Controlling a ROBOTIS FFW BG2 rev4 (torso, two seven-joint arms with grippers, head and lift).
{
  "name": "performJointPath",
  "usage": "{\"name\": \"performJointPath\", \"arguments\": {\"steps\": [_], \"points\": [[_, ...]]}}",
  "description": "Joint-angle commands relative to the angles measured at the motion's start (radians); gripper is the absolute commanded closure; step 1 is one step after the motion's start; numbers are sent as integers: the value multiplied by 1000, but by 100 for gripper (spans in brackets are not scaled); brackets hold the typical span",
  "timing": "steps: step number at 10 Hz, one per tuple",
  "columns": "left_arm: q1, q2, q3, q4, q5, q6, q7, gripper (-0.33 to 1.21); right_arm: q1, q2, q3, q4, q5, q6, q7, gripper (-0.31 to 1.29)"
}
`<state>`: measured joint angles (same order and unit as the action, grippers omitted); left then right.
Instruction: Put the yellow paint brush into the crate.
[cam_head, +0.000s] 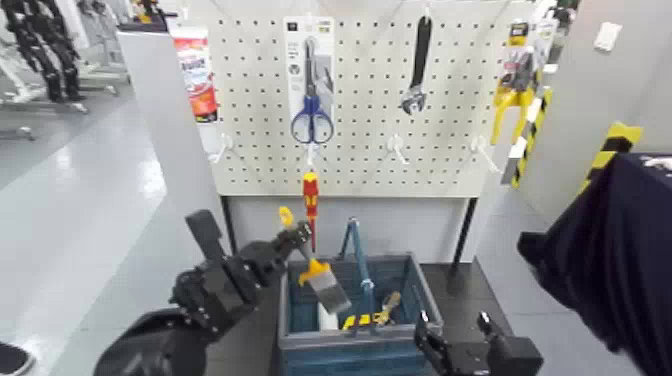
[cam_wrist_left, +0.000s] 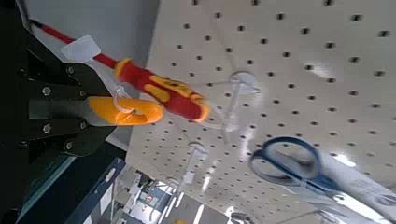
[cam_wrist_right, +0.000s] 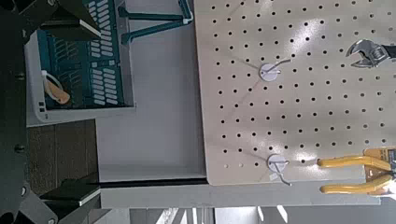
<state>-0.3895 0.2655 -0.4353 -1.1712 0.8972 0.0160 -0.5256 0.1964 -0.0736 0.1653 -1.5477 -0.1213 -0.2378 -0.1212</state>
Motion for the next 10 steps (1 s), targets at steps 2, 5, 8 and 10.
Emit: {"name": "performJointPath", "arguments": {"steps": [2, 5, 8, 10], "points": [[-34, -18, -100, 139, 46, -4, 15, 119, -2, -2, 0, 3, -4, -6, 2, 14], [-45, -25, -122, 156, 51, 10, 30, 104, -2, -2, 2, 4, -6, -9, 2, 14], [-42, -23, -132, 147, 52, 1, 49, 5, 0, -2, -1, 3, -6, -9, 2, 14], [-31, -20, -126, 116, 34, -28, 85, 1, 1, -3, -3, 3, -6, -9, 2, 14]]}}
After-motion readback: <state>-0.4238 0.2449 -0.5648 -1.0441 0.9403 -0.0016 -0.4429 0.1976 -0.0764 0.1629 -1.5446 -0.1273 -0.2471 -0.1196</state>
